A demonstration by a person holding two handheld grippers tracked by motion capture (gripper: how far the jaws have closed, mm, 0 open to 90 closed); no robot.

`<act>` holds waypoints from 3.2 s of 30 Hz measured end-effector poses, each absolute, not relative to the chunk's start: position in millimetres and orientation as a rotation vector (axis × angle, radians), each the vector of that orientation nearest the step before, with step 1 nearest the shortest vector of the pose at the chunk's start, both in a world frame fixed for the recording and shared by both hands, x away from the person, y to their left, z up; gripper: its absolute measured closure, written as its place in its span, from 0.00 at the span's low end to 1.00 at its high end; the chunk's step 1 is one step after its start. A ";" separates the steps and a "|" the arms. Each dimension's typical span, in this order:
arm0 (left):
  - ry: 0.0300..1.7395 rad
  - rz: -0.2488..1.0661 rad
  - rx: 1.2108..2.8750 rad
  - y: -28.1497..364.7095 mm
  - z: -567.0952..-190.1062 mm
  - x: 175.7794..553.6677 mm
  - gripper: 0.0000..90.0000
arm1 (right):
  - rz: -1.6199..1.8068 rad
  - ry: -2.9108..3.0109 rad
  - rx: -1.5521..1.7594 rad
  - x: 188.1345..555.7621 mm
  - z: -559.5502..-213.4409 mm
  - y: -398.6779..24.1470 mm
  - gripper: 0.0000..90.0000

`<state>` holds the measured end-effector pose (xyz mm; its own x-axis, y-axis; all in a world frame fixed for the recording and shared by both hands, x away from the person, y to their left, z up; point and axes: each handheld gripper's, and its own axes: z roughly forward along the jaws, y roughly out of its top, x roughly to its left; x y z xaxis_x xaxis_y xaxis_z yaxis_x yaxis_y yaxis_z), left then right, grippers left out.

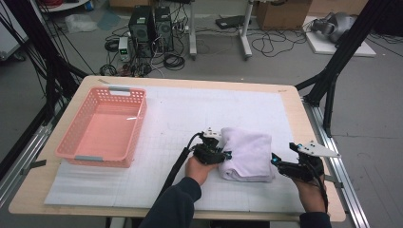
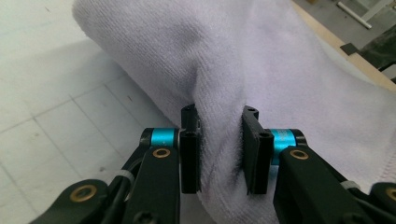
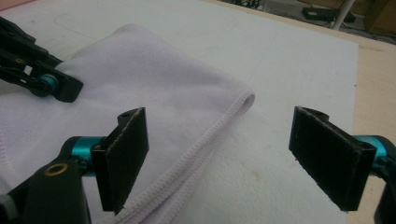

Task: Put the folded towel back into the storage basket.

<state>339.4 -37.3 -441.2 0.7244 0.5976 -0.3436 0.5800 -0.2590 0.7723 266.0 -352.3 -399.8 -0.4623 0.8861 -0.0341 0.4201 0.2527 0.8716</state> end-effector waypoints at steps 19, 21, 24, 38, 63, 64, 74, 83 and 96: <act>0.913 0.038 1.919 64.0 -439.1 349.4 0.81 | 1.139 2.018 1.170 267.0 -401.0 -344.6 0.21; 0.933 0.032 1.898 69.7 -441.1 350.0 0.81 | 1.141 2.016 1.169 267.2 -401.2 -344.4 0.21; 0.969 0.011 1.879 71.0 -447.4 351.3 0.74 | 1.141 2.022 1.168 267.6 -401.6 -342.9 0.21; 0.901 0.081 1.889 59.6 -448.2 348.2 0.78 | 1.140 2.033 1.160 268.0 -401.3 -340.2 0.21; 0.482 0.271 1.706 90.1 -390.0 323.0 0.81 | 1.171 2.027 1.144 268.5 -400.2 -336.3 0.21; 0.479 0.273 1.699 91.5 -388.2 322.5 0.81 | 1.176 2.023 1.146 268.2 -399.9 -336.3 0.21; 0.452 0.319 1.653 120.9 -362.6 320.5 0.81 | 1.180 2.021 1.150 268.5 -400.4 -336.2 0.21; 0.429 0.335 1.630 151.9 -344.8 320.7 0.81 | 1.180 2.018 1.136 269.4 -399.6 -333.1 0.21; 0.446 0.370 1.555 193.9 -333.0 323.5 0.81 | 1.173 2.031 1.130 271.5 -400.7 -328.0 0.21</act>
